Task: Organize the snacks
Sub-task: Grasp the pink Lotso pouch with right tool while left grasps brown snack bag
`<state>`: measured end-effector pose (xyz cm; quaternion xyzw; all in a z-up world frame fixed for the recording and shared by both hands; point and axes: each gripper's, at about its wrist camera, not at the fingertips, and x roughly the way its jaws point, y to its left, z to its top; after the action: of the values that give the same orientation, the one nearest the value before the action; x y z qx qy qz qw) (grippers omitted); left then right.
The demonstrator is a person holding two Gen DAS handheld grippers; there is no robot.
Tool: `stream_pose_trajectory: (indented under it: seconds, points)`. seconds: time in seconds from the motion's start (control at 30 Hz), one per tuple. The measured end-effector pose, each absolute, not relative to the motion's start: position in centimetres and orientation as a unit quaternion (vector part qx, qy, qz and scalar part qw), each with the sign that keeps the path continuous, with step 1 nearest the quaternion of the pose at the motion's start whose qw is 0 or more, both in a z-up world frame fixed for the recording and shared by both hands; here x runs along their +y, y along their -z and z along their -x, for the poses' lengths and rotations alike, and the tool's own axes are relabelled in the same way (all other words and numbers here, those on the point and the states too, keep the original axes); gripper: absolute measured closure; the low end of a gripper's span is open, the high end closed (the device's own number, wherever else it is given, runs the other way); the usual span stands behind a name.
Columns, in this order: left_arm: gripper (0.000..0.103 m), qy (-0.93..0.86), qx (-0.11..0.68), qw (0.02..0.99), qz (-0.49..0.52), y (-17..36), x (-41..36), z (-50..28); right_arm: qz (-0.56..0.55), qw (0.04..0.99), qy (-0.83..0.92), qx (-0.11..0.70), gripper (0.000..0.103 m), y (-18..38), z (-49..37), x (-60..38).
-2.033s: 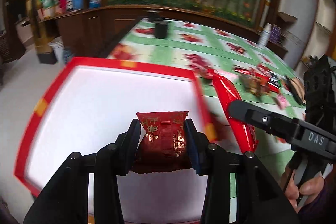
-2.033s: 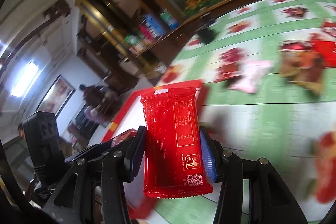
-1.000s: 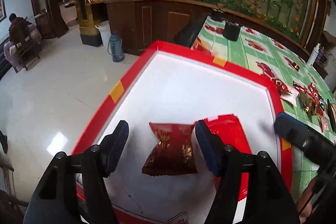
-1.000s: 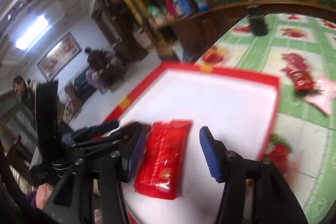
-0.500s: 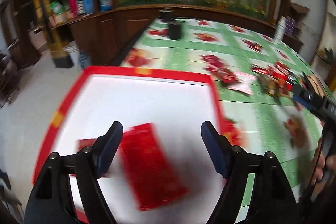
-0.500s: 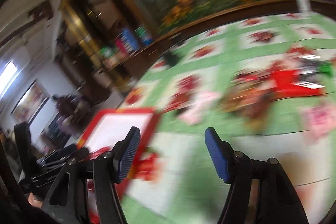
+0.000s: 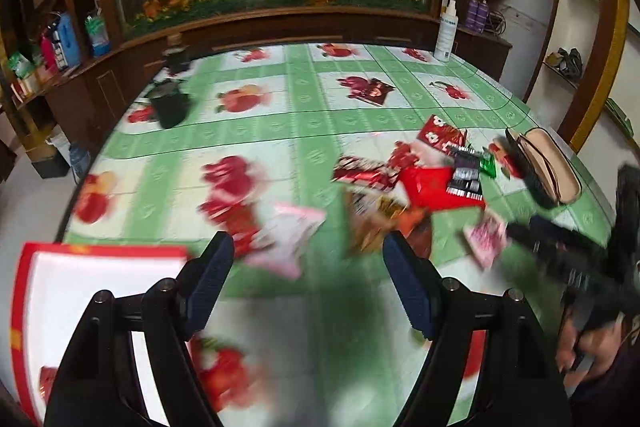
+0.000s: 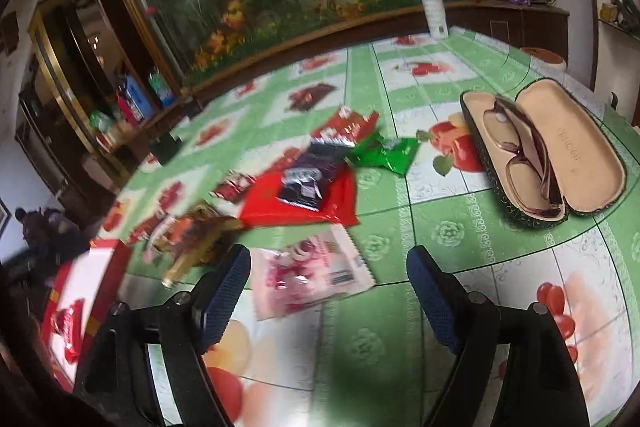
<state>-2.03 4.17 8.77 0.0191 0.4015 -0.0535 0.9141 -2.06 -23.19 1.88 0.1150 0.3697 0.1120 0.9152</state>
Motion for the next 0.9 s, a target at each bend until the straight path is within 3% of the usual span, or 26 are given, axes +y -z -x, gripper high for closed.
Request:
stream_pose_trajectory:
  seconds: [0.3,0.63,0.77,0.9]
  points:
    - [0.026,0.060,0.429,0.901,-0.019,-5.9,-1.2,-1.8,-0.080,0.904,-0.143,0.396,0.020,-1.2,1.3,-21.0]
    - [0.021,0.085,0.456,0.885,-0.027,-2.7,-1.8,-2.4,-0.036,0.899,-0.143,0.413,0.022,-0.5,0.6,-19.4]
    - [0.024,0.111,0.469,0.876,0.002,-1.6,-1.4,-2.5,-0.035,0.899,-0.142,0.412,0.037,-0.5,0.6,-19.5]
    - [0.047,0.123,0.459,0.880,-0.009,-1.9,-2.0,-1.6,-0.007,0.901,-0.125,0.415,0.061,-0.5,0.9,-19.2]
